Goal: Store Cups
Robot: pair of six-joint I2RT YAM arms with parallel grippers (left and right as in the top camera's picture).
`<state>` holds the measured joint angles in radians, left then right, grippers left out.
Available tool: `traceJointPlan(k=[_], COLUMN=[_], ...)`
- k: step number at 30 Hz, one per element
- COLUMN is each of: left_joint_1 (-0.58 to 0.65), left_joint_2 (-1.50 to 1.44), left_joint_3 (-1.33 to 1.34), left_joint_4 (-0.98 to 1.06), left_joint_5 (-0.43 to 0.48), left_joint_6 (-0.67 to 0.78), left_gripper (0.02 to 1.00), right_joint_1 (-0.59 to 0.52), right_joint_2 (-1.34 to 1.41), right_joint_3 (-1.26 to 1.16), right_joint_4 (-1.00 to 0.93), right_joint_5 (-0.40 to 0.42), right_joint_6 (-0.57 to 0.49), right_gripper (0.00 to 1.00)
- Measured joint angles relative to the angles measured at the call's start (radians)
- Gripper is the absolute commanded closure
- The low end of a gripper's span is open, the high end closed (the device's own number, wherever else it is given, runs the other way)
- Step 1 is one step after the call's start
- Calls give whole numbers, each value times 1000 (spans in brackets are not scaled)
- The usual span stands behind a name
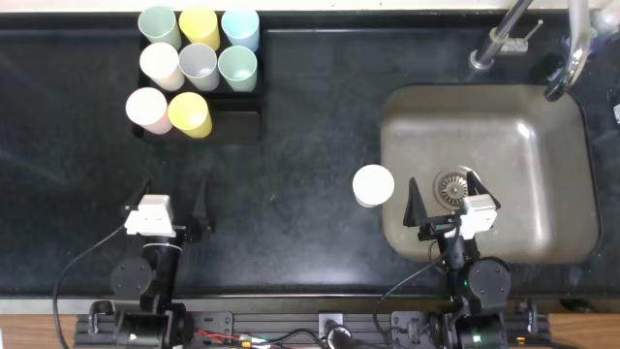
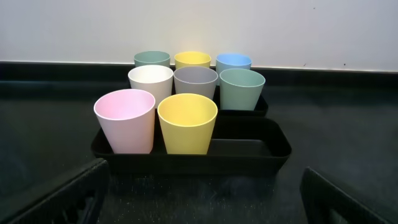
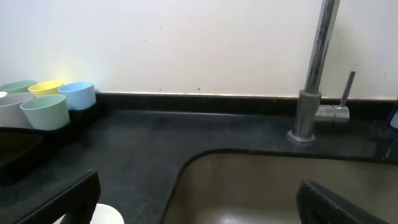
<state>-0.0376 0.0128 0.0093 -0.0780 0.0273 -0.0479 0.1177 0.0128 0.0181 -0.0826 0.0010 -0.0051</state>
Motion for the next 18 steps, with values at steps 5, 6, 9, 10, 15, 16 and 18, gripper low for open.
traceJointPlan(k=[5,6,9,10,15,16,18], left_joint_1=[0,0,0,0,0,0,0], left_joint_2=[0,0,0,0,0,0,0], left_joint_3=[0,0,0,0,0,0,0], left_joint_4=[0,0,0,0,0,0,0], left_joint_5=[0,0,0,0,3,4,6], left_joint_6=[0,0,0,0,0,0,1], left_gripper=[18,18,18,18,18,20,18], right_joint_1=[0,0,0,0,0,0,0], right_joint_2=[0,0,6,19,230,297,420], right_joint_3=[0,0,0,3,162,241,410], right_joint_4=[2,4,10,9,-119,-170,-283], right_joint_5=[35,42,63,76,134,138,134], right_joint_6=[-8,-9,0,11,58,66,72], right_gripper=[3,3,3,3,3,3,3])
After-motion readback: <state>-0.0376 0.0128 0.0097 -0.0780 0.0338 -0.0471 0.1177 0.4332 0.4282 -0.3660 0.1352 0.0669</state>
